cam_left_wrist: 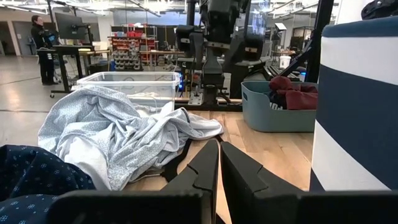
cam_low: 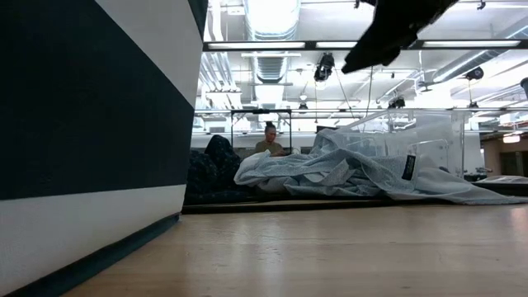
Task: Pick & Place Cloths
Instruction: Put the white shirt into the blue laundry bin
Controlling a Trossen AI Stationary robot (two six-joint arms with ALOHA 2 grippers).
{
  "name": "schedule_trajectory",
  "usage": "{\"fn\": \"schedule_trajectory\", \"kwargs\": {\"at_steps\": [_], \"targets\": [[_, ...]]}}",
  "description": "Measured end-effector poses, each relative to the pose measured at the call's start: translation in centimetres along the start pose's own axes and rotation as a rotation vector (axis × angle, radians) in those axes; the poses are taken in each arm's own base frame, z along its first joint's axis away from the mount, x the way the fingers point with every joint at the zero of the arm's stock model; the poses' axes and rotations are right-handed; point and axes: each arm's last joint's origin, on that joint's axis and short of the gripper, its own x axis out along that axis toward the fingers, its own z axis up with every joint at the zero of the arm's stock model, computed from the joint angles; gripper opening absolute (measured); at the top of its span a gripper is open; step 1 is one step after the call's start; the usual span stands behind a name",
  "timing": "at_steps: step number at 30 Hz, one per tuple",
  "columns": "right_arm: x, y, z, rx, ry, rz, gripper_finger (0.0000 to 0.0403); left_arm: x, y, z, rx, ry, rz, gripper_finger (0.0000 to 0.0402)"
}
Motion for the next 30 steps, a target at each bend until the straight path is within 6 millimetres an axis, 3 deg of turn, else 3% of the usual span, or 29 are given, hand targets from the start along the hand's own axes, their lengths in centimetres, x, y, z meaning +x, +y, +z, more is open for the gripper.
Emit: {"fn": "schedule_trajectory", "kwargs": {"at_steps": [7,18,30], "targets": [[0.8,0.2,-0.5,-0.084,-0.012,0.000,0.0252,0.0,0.0,0.0,0.000,0.000,0.000,0.0023],[0.7,0.3,1.2,-0.174,-0.193,0.005,0.0267,0.0,0.0,0.0,0.000,0.000,0.000,0.0023],[-0.1,0.4,3.6,-0.304,-0.416,-0.047,0.0233,0.0,0.0,0.0,0.000,0.000,0.000,0.0023]]}}
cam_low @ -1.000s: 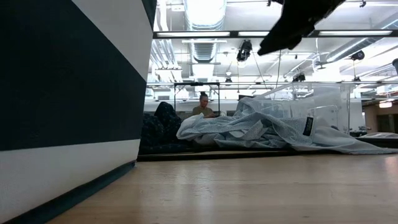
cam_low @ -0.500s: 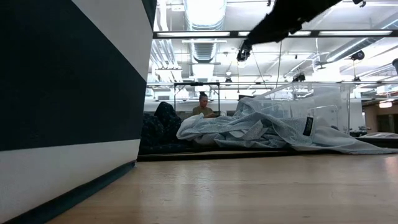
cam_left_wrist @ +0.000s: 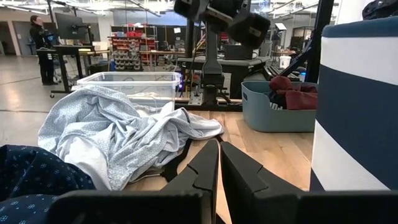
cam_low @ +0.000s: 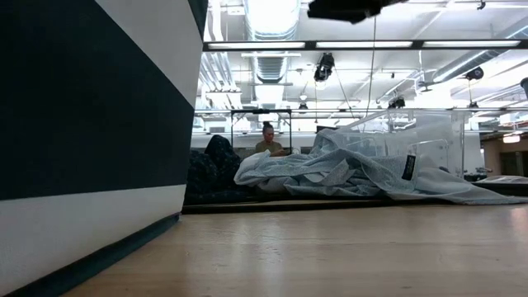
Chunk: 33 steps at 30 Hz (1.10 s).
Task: Pick & Place Cloths
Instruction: Put the white shirt into the blue laundry bin
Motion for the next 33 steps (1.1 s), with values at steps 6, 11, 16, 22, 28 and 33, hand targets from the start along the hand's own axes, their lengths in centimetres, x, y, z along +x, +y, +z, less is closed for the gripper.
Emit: {"fn": "schedule_trajectory", "kwargs": {"at_steps": [6,11,16,22,28,33], "targets": [[0.0,-0.7,1.0,-0.015,-0.016,-0.028,0.0224,0.0,0.0,0.0,0.000,0.000,0.000,0.0023],[0.5,-1.9,0.1,0.021,0.053,-0.061,0.0229,0.0,0.0,0.0,0.000,0.000,0.000,0.0023],[0.7,-3.2,-1.6,0.103,0.185,-0.078,0.0237,0.0,0.0,0.0,0.000,0.000,0.000,0.0023],[1.3,-4.0,-3.2,0.194,0.264,0.005,0.0242,0.0,0.0,0.0,0.000,0.000,0.000,0.0023],[4.4,-2.6,-6.6,0.181,0.438,0.039,0.0229,0.0,0.0,0.0,0.000,0.000,0.000,0.0023],[6.9,-2.3,-8.4,0.144,0.566,-0.068,0.0224,0.0,0.0,0.0,0.000,0.001,0.000,0.0023]]}}
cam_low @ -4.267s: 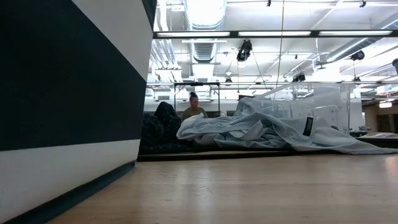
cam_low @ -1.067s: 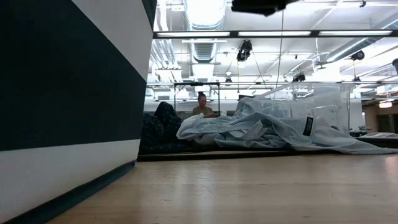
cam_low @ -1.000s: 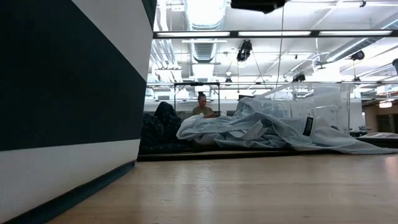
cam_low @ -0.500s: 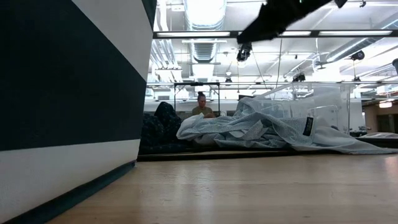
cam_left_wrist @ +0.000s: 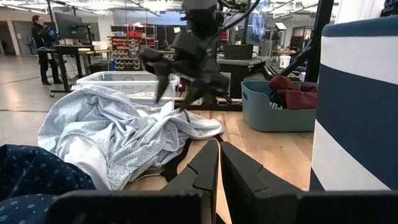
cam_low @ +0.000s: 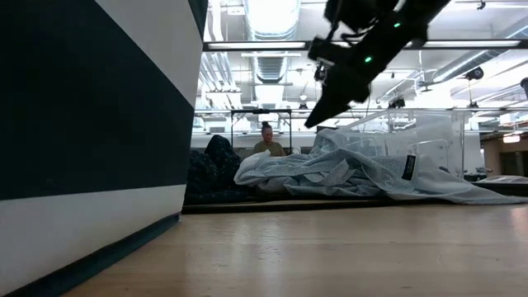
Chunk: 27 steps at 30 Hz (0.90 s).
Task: Pick & Place Cloths
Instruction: Put the white shirt into the blue laundry bin
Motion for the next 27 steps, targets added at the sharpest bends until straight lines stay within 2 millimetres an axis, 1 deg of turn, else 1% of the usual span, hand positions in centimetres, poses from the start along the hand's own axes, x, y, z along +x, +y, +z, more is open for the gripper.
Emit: {"fn": "schedule_trajectory", "kwargs": {"at_steps": [1,4,7,12,17,20,23,25,27], "targets": [[0.4,-0.1,0.1,0.007,0.014,-0.029,0.0224,0.0,0.0,0.0,0.000,0.000,0.000,0.0023],[1.7,-0.4,0.0,0.051,0.093,-0.043,0.0229,0.0,0.0,0.0,0.000,0.000,0.000,0.0023],[3.1,-0.6,-0.7,0.083,0.195,-0.052,0.0240,0.0,0.0,0.0,0.000,0.000,0.000,0.0023],[5.6,-1.1,-1.7,0.089,0.304,-0.080,0.0259,0.0,0.0,0.0,0.000,0.001,0.000,0.0023],[8.1,-2.2,-2.6,0.087,0.378,-0.215,0.0261,0.0,0.0,0.0,-0.002,0.001,0.000,0.0023],[9.5,-3.0,-2.9,0.100,0.409,-0.239,0.0244,0.0,0.0,0.0,-0.002,0.001,0.000,0.0023],[10.8,-3.3,-2.9,0.117,0.426,-0.213,0.0214,0.0,0.0,0.0,-0.003,0.001,0.000,0.0023],[11.4,-3.4,-2.8,0.123,0.443,-0.192,0.0183,0.0,0.0,0.0,-0.003,0.001,0.000,0.0023],[11.9,-3.4,-2.8,0.113,0.465,-0.180,0.0141,0.0,0.0,0.0,-0.003,0.001,0.000,0.0023]]}}
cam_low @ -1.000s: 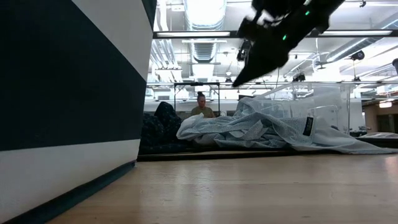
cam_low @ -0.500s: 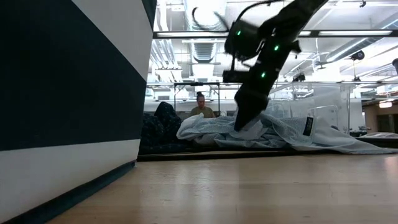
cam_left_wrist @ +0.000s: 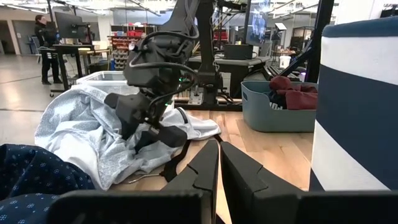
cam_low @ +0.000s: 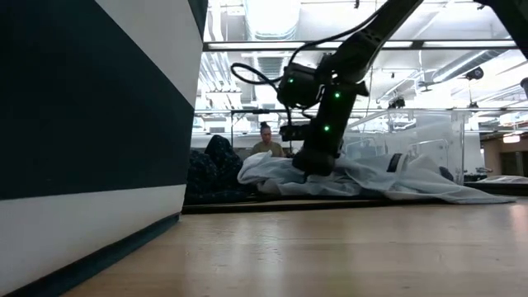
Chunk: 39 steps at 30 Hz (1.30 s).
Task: Pick & Place Cloths
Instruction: Put the white shirt into the blue laundry bin
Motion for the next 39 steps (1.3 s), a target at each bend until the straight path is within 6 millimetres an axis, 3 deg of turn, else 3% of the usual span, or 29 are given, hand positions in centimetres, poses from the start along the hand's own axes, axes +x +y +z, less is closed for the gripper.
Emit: {"fn": "schedule_trajectory", "kwargs": {"at_steps": [4,6,9,17,21,26,30,34,39], "targets": [[-0.3,0.4,0.6,-0.025,0.013,0.030,0.0034,0.0,0.0,0.0,0.000,0.000,0.000,0.0023],[-0.9,0.5,0.8,-0.035,0.013,0.068,0.0021,0.0,0.0,0.0,0.000,-0.001,0.000,0.0023],[-2.7,0.9,1.1,-0.066,-0.008,0.110,0.0013,0.0,0.0,0.0,-0.001,-0.002,0.000,0.0023],[-11.0,0.4,2.1,-0.110,-0.226,0.149,0.0010,-0.1,0.0,1.0,-0.089,-0.103,-0.007,0.0023],[-15.8,-0.7,2.4,-0.097,-0.375,0.187,0.0010,-0.2,0.0,2.0,-0.166,-0.208,-0.021,0.0023],[-20.4,-2.5,2.5,-0.116,-0.529,0.254,0.0010,-0.7,-0.1,3.5,-0.206,-0.369,-0.042,0.0023],[-23.7,-3.7,3.1,-0.122,-0.642,0.265,0.0009,-0.7,0.0,3.9,-0.209,-0.358,-0.021,0.0026],[-26.2,-4.5,4.1,-0.148,-0.731,0.308,0.0010,-0.5,0.2,4.7,-0.208,-0.352,0.056,0.0056],[-29.6,-5.8,5.2,-0.147,-0.850,0.296,0.0010,0.1,0.2,6.1,-0.192,-0.321,0.108,0.0128]]}}
